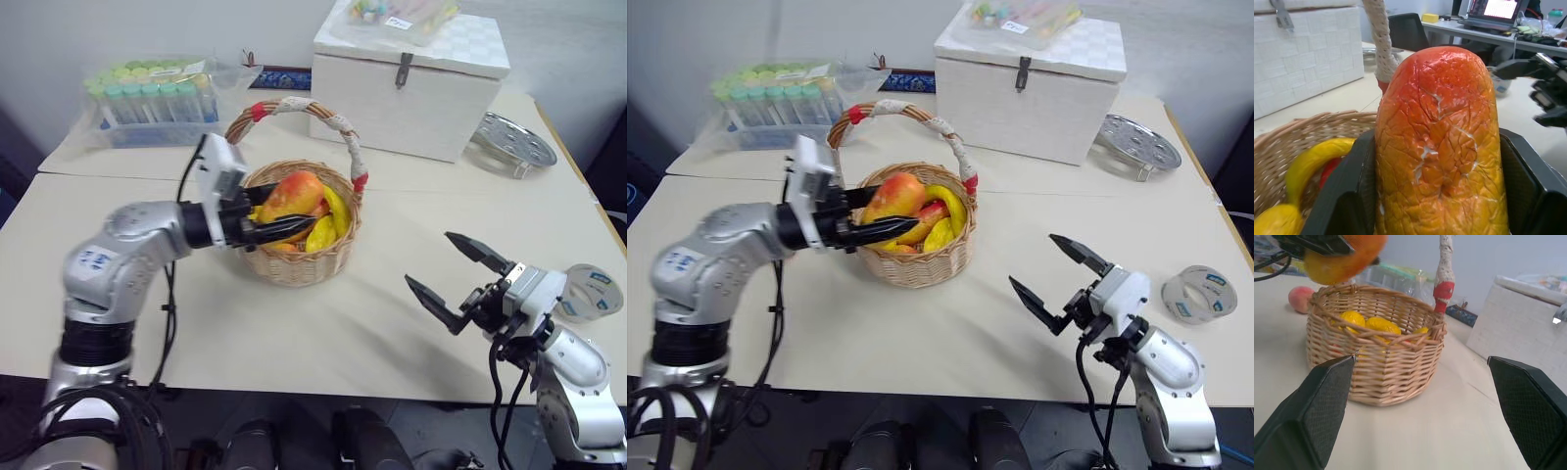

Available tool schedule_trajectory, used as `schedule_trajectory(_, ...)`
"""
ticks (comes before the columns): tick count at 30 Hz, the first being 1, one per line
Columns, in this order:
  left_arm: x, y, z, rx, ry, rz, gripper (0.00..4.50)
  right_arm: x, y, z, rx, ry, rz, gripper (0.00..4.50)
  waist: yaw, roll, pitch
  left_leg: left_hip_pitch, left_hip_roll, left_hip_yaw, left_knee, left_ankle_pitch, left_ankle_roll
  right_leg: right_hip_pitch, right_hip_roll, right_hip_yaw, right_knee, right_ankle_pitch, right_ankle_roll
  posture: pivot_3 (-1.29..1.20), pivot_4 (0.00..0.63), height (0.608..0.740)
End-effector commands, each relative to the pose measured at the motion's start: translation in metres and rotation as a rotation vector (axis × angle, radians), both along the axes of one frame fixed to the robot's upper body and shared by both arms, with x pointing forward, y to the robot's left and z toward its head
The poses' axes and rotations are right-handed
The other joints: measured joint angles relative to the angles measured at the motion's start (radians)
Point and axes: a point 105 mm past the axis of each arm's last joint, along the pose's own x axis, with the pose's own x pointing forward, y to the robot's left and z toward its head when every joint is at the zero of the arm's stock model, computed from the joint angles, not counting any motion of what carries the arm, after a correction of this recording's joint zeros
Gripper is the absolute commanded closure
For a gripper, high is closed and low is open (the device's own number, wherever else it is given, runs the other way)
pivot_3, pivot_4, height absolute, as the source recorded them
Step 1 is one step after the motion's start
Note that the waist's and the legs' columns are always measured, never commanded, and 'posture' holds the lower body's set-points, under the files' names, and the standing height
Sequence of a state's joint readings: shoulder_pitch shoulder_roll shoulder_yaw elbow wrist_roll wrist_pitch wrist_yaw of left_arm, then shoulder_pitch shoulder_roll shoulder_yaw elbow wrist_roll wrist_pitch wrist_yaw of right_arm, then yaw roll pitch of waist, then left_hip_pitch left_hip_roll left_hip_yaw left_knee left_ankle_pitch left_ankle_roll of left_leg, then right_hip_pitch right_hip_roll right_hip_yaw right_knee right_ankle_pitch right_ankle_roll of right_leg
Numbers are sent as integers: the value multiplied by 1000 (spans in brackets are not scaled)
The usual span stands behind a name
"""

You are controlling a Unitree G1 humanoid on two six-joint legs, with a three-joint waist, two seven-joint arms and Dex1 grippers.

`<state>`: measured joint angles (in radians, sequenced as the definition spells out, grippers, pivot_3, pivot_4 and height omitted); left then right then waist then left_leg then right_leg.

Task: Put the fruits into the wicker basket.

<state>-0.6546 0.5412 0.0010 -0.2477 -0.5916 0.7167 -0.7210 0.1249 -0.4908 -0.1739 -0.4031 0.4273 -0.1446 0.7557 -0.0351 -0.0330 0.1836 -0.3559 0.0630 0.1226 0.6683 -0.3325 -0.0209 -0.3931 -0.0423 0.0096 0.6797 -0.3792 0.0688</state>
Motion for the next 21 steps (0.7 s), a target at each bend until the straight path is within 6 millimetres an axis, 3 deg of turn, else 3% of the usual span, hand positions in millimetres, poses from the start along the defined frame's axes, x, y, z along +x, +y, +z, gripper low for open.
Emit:
schedule_trajectory(1, 9, 1, 6, -2, -71, 71, 844, -10, 9, 11, 11, -57, 21, 0, 1, 0, 0, 1, 0, 0, 0, 0, 0, 0, 0, 0, 0, 0, 0, 0, 150, 740)
schedule_trajectory(4, 5, 4, 8, 0, -90, 58, 54, -11, 10, 12, 16, -54, 21, 0, 4, 0, 0, 1, 0, 0, 1, 1, -1, 1, 0, 0, 1, 0, 0, 0, 150, 740)
schedule_trajectory(6, 1, 11, 10, 11, -118, 49, 54, -12, 9, 12, 19, -54, 24, 0, 6, 0, 0, 1, 0, 0, 1, 1, -1, 1, 0, 0, 1, 0, 0, 0, 150, 740)
schedule_trajectory(9, -16, 37, 4, 88, -96, 6, 54, -12, 6, 12, 12, -56, 41, 0, -3, 1, 0, 2, 0, 0, 0, 1, -1, 1, 0, 0, 1, 0, 0, 0, 150, 740)
schedule_trajectory(15, -44, 108, 2, 85, 0, 95, 54, -14, 13, 14, -58, -99, 191, 0, -3, 2, 1, 2, 0, -1, 0, 1, -1, 1, -1, 0, 1, 0, -1, 0, 150, 740)
schedule_trajectory(17, -48, 122, 0, 94, 11, 140, 54, -14, 15, 14, -66, -100, 219, 0, -1, 2, 1, 2, 0, -2, 0, 1, -1, 2, -1, -1, 0, 0, -1, 0, 150, 740)
schedule_trajectory(21, -58, 223, -24, 7, 76, 576, 54, -17, 31, 7, -105, -102, 381, 0, -7, 3, 2, 3, 0, -2, -1, 0, 0, 3, -2, -1, 0, 0, -1, 0, 150, 740)
